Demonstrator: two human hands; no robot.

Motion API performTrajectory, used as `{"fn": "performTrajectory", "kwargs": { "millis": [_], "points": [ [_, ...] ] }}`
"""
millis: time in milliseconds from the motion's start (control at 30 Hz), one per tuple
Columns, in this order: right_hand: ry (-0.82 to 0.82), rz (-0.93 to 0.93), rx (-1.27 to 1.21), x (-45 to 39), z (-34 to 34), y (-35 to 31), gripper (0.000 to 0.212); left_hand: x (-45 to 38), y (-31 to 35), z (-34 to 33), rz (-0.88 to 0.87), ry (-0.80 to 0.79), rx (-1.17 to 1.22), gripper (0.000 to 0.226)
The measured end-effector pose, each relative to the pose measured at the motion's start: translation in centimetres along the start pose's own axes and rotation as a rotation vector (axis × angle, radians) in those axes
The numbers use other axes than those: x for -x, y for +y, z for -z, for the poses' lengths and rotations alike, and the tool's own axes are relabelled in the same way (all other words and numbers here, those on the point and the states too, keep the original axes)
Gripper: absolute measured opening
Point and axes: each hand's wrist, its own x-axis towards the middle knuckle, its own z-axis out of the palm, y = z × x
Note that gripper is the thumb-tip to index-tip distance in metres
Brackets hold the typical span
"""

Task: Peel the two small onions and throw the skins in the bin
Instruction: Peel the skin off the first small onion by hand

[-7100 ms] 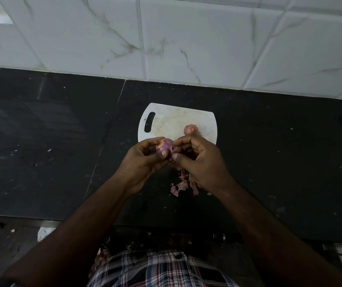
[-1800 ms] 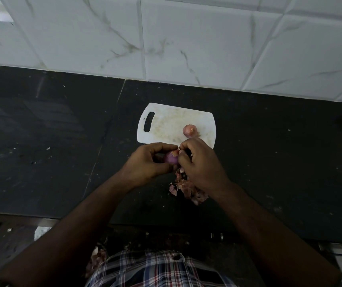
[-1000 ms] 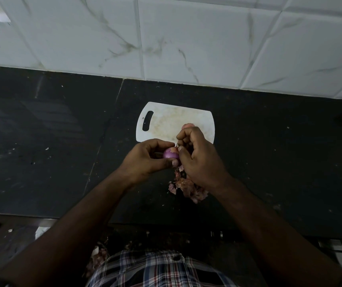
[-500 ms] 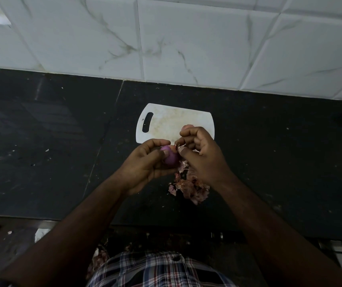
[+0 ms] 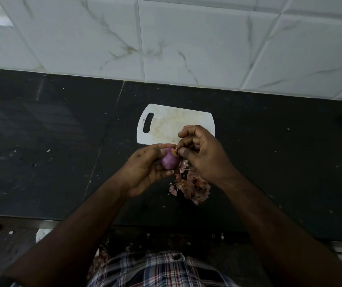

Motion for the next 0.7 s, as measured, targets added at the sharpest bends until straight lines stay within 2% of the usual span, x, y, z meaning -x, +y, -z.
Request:
{"fn": "performTrajectory", "kwargs": {
  "millis": [433,700],
  "points": [
    [-0.137,0.021,0.019,-0.36,1.01,0.21,0.037,-0.23,-0.22,0.0,0.118,-0.053,0.019,0.029],
    [-0.142,0.124,0.172,-0.65,0.7,-0.17,0.035,-0.57,0.09,0.39,0.193,-0.037,0.077,0.032]
  ]
}}
